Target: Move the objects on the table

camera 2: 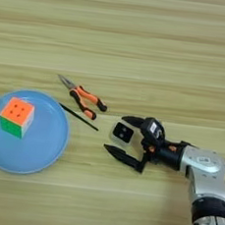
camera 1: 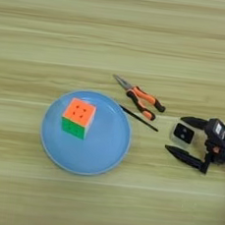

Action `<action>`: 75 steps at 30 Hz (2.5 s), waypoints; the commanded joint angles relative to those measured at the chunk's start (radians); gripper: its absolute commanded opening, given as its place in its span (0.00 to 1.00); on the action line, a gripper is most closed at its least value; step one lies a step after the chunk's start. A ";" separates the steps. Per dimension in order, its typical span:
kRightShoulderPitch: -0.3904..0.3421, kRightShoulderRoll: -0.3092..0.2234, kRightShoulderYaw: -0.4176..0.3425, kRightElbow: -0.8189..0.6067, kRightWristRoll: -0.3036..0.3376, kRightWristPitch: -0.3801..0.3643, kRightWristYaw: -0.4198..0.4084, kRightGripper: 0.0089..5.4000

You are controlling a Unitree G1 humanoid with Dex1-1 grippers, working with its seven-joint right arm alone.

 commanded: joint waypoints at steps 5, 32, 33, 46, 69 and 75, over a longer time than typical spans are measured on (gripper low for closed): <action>-0.022 -0.027 0.038 0.017 -0.037 0.074 -0.002 1.00; -0.051 0.011 0.045 0.153 -0.040 0.082 -0.007 0.81; -0.051 0.011 0.044 0.156 -0.040 0.083 -0.007 0.79; -0.062 0.018 0.043 0.192 -0.035 0.081 -0.027 0.50; -0.116 -0.012 -0.018 -0.073 0.058 0.117 0.008 0.46; -0.058 -0.016 -0.032 -0.349 0.106 0.193 0.020 0.46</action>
